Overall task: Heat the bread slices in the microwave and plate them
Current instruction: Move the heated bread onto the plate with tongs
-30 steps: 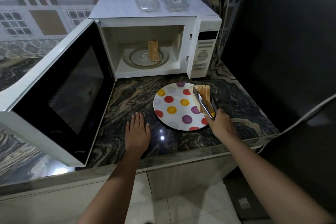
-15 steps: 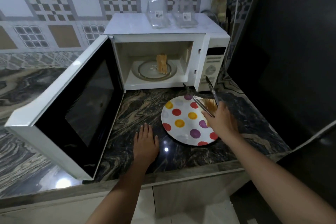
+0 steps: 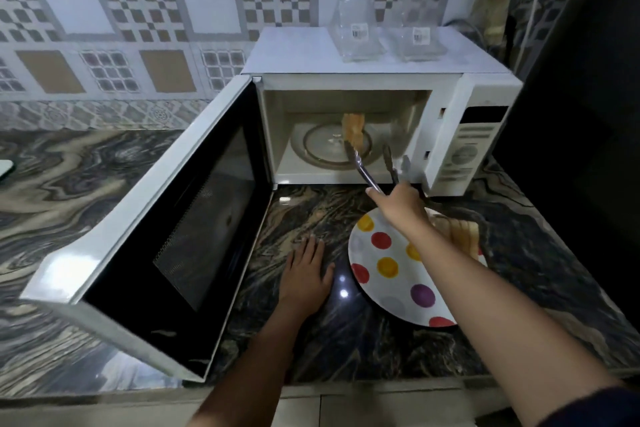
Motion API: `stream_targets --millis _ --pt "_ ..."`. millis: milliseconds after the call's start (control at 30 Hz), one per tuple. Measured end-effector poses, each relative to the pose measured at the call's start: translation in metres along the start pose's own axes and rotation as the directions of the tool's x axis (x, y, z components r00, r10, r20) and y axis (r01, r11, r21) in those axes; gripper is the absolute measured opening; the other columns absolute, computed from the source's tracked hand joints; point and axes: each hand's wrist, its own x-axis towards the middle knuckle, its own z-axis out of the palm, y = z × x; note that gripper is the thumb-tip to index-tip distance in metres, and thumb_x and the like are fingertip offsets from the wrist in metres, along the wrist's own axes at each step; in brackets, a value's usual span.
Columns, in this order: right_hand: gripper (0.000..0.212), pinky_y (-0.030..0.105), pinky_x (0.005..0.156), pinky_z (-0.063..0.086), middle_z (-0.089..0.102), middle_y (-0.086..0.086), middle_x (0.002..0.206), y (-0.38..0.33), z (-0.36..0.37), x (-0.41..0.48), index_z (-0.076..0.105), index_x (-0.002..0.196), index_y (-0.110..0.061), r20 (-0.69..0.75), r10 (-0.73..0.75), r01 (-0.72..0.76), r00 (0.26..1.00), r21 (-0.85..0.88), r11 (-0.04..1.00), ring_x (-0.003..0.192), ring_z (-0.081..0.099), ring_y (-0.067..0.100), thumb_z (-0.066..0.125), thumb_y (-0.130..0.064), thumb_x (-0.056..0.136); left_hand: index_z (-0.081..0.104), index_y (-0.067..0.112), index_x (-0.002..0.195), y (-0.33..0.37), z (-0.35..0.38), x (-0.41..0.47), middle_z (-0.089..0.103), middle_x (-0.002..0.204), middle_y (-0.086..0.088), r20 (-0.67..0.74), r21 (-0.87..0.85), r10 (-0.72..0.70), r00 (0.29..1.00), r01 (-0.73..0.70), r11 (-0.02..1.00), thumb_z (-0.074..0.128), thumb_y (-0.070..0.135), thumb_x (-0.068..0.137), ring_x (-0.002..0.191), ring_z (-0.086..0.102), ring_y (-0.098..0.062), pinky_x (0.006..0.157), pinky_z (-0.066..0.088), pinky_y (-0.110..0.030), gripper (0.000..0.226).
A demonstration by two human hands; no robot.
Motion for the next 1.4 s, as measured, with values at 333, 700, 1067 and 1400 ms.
stream_targets --millis 333,700,1067,1400 --pt "0.067 0.044 0.080 0.055 0.061 0.014 0.116 -0.048 0.014 0.077 0.052 0.122 -0.004 0.057 0.010 -0.013 0.998 0.042 0.999 0.100 0.062 0.036 0.058 -0.056 0.080 0.005 0.020 0.150 -0.005 -0.003 0.049 -0.001 0.159 0.000 0.004 0.010 -0.061 0.998 0.061 0.998 0.022 0.046 0.097 0.147 -0.006 -0.015 0.117 -0.006 -0.033 0.061" --pt "0.039 0.040 0.089 0.045 0.054 0.014 0.128 -0.064 0.022 0.115 0.047 0.125 -0.005 0.010 -0.011 0.012 1.000 -0.066 0.998 0.117 0.053 0.034 0.054 -0.025 0.092 0.008 0.022 0.150 -0.001 0.004 0.072 0.002 0.159 0.002 -0.071 0.014 -0.129 0.989 0.131 0.991 0.009 0.049 0.088 0.147 -0.003 -0.012 0.116 -0.007 -0.030 0.068" --pt "0.033 0.037 0.075 0.043 0.058 0.015 0.121 -0.056 0.024 0.120 0.052 0.120 -0.006 0.002 -0.066 0.066 0.998 -0.102 0.993 0.110 0.057 0.034 0.047 -0.029 0.096 0.012 0.023 0.150 -0.001 0.002 0.072 0.006 0.159 0.004 -0.107 -0.040 -0.133 0.985 0.129 0.991 0.028 0.045 0.097 0.146 0.000 -0.010 0.118 -0.003 -0.030 0.060" --pt "0.042 0.037 0.082 0.043 0.057 0.017 0.123 -0.050 0.002 0.095 0.050 0.121 -0.004 -0.027 -0.131 0.126 0.991 -0.152 0.980 0.113 0.055 0.035 0.047 -0.037 0.095 0.011 0.021 0.150 0.001 0.002 0.062 0.009 0.159 0.001 -0.103 -0.045 -0.121 0.987 0.117 0.992 0.026 0.038 0.099 0.147 0.003 -0.012 0.118 0.000 -0.030 0.056"
